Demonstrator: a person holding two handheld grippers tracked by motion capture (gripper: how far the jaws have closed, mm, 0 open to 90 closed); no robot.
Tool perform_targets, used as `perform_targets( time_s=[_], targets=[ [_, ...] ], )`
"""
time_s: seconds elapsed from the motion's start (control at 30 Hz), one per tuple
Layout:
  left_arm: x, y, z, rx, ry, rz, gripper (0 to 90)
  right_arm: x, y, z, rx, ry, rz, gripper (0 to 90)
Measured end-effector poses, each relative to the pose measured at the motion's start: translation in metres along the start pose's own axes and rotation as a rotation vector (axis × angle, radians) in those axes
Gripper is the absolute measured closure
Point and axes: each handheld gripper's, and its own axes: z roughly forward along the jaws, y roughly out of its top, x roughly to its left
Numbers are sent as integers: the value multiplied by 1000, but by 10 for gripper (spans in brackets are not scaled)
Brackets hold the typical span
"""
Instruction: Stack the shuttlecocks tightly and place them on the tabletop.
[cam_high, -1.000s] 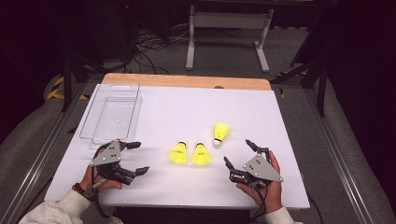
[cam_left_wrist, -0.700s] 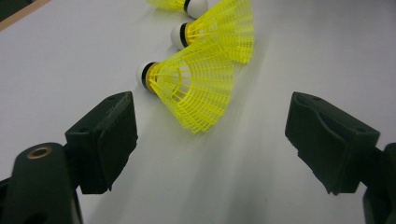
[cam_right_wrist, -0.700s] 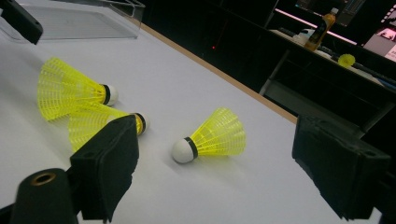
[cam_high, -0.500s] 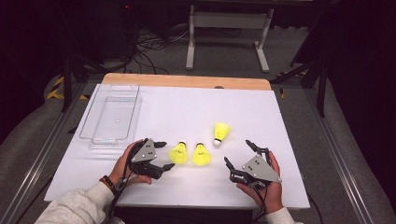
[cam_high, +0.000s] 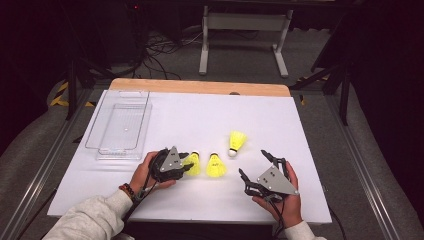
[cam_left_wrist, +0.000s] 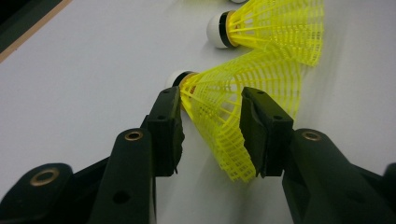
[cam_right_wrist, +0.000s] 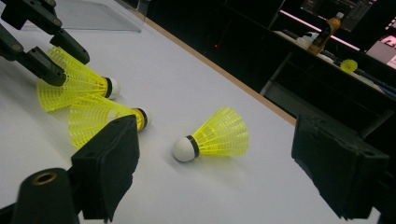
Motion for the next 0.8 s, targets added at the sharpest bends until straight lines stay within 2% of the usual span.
perform_targets(
  time_s=[0.1,0.23,0.3,0.43,0.7,0.8],
  targets=[
    [2,-1,-3,-4,-6,-11,643,0,0,0,-1,1,-3,159],
    [3,-1,-5,-1,-3,-4,705,-1,0,0,-1,3,0,159],
    [3,-1,-6,2,-9,-2,767,-1,0,0,0,7,1,158],
    [4,-2,-7,7,-7,-2,805,-2,-1,1,1,11,4,158],
    [6,-3,-3,35,30,-8,772,0,0,2,5,28,-10,159],
    [5,-3,-1,45,29,-8,802,0,-1,3,9,31,-6,158]
  ],
)
